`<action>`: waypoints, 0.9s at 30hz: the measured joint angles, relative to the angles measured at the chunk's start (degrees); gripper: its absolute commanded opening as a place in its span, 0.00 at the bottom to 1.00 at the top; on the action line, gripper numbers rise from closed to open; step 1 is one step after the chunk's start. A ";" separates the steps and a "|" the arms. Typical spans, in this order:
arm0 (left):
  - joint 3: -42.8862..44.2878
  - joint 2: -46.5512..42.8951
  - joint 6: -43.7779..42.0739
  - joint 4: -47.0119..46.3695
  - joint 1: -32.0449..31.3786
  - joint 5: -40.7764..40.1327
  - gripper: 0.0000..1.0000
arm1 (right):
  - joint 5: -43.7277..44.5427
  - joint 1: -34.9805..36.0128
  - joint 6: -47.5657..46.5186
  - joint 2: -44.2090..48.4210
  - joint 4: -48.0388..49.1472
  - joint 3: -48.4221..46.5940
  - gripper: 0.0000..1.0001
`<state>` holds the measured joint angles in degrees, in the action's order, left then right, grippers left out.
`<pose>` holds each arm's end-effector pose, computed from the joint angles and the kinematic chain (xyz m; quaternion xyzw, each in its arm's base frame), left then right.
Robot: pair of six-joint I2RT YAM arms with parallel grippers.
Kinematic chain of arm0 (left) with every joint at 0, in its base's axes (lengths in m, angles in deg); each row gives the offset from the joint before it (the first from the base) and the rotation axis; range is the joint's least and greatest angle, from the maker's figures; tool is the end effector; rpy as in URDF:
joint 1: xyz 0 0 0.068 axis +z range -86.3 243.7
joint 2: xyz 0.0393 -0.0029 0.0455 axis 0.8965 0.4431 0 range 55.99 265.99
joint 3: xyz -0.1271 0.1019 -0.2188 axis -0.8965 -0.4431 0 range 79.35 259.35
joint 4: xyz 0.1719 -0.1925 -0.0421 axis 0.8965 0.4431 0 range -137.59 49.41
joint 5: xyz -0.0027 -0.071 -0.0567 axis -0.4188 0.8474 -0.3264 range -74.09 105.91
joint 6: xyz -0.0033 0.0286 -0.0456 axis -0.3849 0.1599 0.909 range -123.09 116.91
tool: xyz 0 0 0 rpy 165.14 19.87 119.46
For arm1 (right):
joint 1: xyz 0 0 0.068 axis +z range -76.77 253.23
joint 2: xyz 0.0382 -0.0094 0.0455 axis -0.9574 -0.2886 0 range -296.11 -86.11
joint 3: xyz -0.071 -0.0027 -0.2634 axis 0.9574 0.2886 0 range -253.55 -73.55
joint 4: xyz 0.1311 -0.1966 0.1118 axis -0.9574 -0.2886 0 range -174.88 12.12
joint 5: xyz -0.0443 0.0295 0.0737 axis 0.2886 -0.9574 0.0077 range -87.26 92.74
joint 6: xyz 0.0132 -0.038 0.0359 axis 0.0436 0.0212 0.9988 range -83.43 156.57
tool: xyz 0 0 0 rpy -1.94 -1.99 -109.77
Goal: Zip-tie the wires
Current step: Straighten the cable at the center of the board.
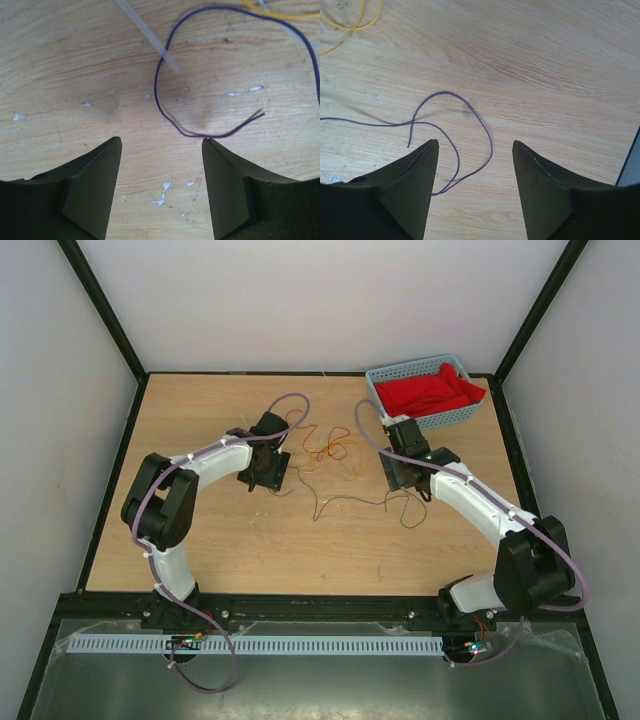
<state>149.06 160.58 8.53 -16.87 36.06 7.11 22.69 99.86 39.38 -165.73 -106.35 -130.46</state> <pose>0.3276 -0.1654 0.1786 0.1197 0.9673 -0.0001 0.2237 0.2638 0.1186 0.2502 -0.1354 0.9208 -0.0748 0.3581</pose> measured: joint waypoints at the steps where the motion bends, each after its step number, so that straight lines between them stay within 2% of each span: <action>1: 0.37 0.52 0.11 -0.28 0.00 0.00 0.68 | -0.33 -0.94 0.09 0.00 0.31 0.04 0.71; 6: 1.66 3.93 0.48 -1.51 0.00 -0.31 0.65 | -1.29 -3.15 0.63 0.00 2.14 0.81 0.71; 9: 2.67 4.79 0.83 -1.90 0.00 -0.57 0.57 | -1.66 -3.15 0.70 -0.11 2.67 1.16 0.71; 14: 2.97 5.27 1.18 -3.10 -0.11 -0.90 0.31 | -1.86 -3.15 0.70 -0.22 3.34 1.16 0.71; 15: 2.84 5.29 1.18 -3.39 -0.17 -1.05 0.22 | -1.86 -3.15 0.70 -0.24 3.34 1.16 0.71; 19: 0.50 4.04 1.18 -5.42 -0.11 -2.23 0.00 | -2.21 -3.15 0.90 -0.98 3.85 1.44 0.71; 23: -5.77 -0.48 1.09 -7.67 1.99 -2.60 0.00 | -2.34 -3.15 1.27 -2.73 4.63 2.19 0.71; 27: -15.98 -8.81 2.19 -11.45 10.10 1.90 0.00 | -1.81 -3.15 1.66 -4.81 4.68 2.78 0.70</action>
<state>133.09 151.78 10.71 -28.32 46.16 9.02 20.87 96.71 41.04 -170.53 -101.68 -127.68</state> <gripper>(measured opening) 0.004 0.711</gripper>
